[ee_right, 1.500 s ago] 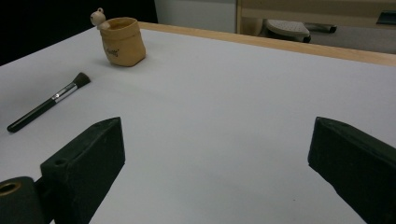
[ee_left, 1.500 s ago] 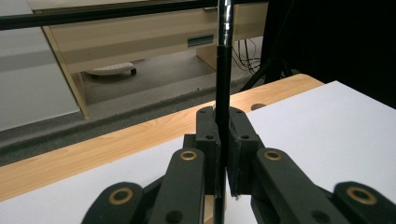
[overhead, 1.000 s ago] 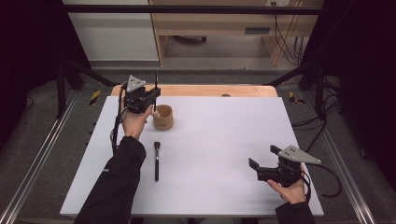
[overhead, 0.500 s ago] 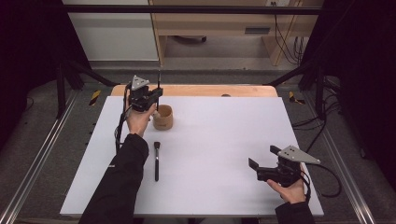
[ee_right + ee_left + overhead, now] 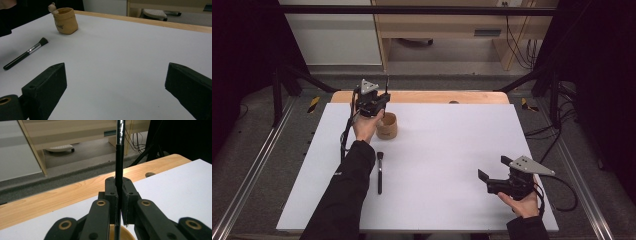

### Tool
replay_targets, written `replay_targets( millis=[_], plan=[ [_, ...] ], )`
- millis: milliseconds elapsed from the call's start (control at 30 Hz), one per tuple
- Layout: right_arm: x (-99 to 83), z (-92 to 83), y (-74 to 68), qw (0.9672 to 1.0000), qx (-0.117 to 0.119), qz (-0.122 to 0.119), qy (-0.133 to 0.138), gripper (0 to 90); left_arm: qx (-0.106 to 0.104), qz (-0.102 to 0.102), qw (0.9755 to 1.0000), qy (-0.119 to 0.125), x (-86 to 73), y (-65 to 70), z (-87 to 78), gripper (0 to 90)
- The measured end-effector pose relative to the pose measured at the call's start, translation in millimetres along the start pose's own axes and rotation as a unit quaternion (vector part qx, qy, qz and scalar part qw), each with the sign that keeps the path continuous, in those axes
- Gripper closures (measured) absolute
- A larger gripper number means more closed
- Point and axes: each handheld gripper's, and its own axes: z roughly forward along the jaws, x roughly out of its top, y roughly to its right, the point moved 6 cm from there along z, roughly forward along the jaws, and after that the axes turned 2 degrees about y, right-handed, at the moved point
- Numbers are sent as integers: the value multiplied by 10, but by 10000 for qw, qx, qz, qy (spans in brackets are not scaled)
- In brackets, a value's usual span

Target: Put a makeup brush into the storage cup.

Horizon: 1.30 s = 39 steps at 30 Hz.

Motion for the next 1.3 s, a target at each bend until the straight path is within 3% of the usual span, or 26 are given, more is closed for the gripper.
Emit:
replay_targets(
  millis=[433, 600, 1300],
  plan=[
    [-4, 6, -5, 10000, 19, 4, -6, 45, 13, 66, 10000, -18, -79, 25, 79, 846],
    [-4, 5, -4, 10000, 20, -2, -5, 45, -29, -7, 10000, -61, -158, 31, 102, 846],
    [-5, 12, -17, 10000, 30, -5, -12, 46, 18, 42, 9997, -219, -398, 53, 143, 846]
  ],
)
